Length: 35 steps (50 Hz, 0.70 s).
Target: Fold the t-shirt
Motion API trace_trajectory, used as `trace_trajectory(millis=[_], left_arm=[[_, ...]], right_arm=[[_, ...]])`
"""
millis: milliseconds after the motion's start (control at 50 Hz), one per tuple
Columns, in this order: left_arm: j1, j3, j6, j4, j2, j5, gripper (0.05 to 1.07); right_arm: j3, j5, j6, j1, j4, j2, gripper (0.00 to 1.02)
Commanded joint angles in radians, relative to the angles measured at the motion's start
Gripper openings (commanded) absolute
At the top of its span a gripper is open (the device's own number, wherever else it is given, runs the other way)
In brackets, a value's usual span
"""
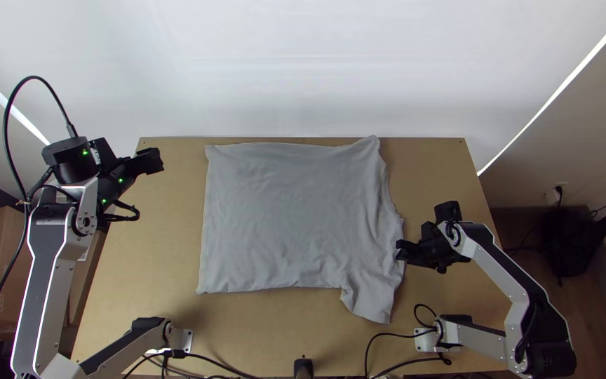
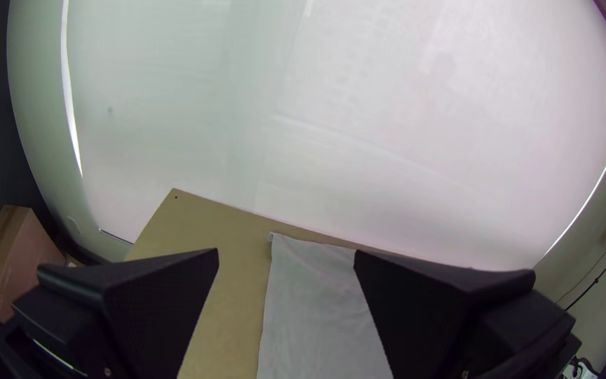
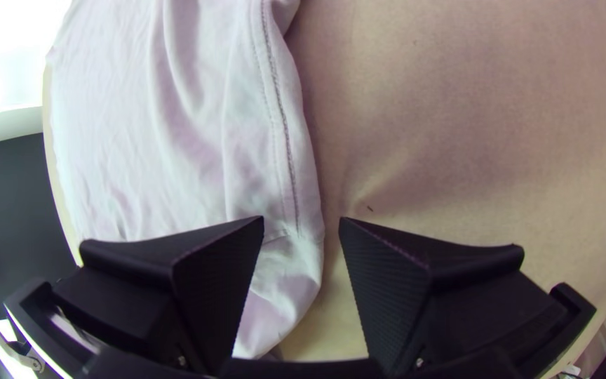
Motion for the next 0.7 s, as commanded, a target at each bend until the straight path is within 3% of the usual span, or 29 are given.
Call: trace_trajectory(millis=[0,120,220,380,440,620,680], left_arm=[[-0.001,0.022,-0.011,0.011,0.008,0.004,1.03],[-0.002,-0.014,0.018,-0.035,0.017,0.022,1.03],[-0.001,-0.043,0.127,-0.131,0.041,0.059,1.03],[-0.031,-0.104,0.237,-0.311,0.087,0.06,1.01],[-0.044,-0.13,0.271,-0.375,0.107,0.06,1.01],[-0.148,-0.233,0.315,-0.592,0.133,0.06,1.01],[-0.173,-0.278,0.329,-0.602,0.129,0.06,1.01]], right_arm=[[-0.031,-0.001,-0.01,0.002,0.015,0.016,0.29],[-0.036,0.001,0.009,0.022,0.013,0.007,0.13],[-0.026,0.007,0.012,0.033,-0.014,0.006,0.04],[-0.02,0.007,-0.002,0.04,-0.028,-0.011,0.03],[-0.02,0.007,-0.05,0.043,-0.031,-0.036,0.03],[-0.019,0.007,-0.08,0.072,-0.024,-0.106,0.03],[-0.016,0.007,-0.093,0.082,-0.024,-0.136,0.03]])
